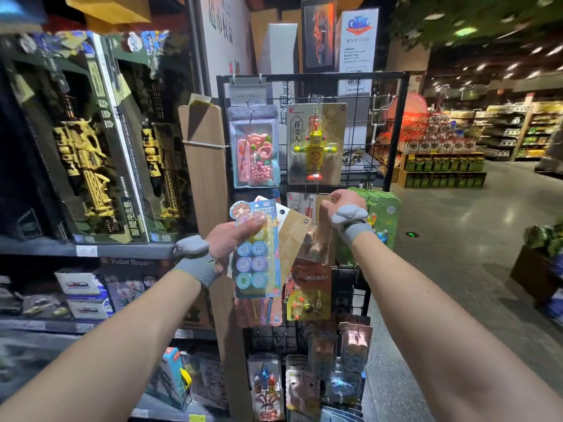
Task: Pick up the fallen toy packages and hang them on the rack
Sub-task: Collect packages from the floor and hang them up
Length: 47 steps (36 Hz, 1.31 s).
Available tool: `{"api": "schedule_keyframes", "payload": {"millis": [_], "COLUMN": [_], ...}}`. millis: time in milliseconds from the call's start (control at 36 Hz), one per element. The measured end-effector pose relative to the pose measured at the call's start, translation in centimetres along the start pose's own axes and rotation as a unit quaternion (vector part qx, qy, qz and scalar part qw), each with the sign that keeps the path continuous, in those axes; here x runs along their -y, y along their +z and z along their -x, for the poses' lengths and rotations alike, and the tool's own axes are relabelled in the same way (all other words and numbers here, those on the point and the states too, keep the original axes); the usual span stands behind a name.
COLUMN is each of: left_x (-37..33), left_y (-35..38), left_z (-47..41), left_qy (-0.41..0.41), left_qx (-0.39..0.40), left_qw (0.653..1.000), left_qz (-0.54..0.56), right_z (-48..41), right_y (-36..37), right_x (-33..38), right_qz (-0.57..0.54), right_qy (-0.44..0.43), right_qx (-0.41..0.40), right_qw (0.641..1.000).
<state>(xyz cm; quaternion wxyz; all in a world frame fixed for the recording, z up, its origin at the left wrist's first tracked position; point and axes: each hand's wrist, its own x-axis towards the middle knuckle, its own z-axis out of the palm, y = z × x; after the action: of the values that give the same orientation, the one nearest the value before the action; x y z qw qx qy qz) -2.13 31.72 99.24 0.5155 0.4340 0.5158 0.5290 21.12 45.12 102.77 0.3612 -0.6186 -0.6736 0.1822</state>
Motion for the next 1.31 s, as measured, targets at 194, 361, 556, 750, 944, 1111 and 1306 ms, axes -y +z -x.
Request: {"api": "schedule_keyframes", "payload": {"millis": [194,361,556,750,944,1111,1306], "left_x": [-0.2,-0.6,0.0,0.6,1.5,2.4,3.6], "left_y": [0.2,0.1,-0.3,-0.4,-0.5,-0.8,-0.4], "left_z": [-0.1,0.5,1.6,2.7,3.2,4.0,4.7], "left_qy": [0.0,0.006,0.009,0.012,0.011,0.002,-0.006], "left_qx": [-0.004,-0.013,-0.012,-0.016,-0.03,-0.043,-0.047], "left_qw": [1.0,1.0,1.0,1.0,0.999,0.997,0.995], "left_qz": [-0.009,-0.018,-0.001,0.025,0.044,0.067,0.093], "right_z": [-0.9,-1.5,-0.3,1.0,2.8,6.3,9.3], "right_y": [-0.1,-0.4,0.0,0.0,0.7,3.4,4.9], "right_x": [-0.1,0.3,0.5,0.3,0.2,1.0,1.2], "right_qz": [0.04,0.059,0.058,0.061,0.034,-0.123,-0.241], "right_qy": [0.0,0.016,0.024,0.038,0.053,0.024,0.05], "right_qx": [-0.008,-0.034,-0.043,-0.044,-0.014,0.051,0.099], "right_qw": [0.999,0.998,0.997,0.996,0.998,0.991,0.964]}}
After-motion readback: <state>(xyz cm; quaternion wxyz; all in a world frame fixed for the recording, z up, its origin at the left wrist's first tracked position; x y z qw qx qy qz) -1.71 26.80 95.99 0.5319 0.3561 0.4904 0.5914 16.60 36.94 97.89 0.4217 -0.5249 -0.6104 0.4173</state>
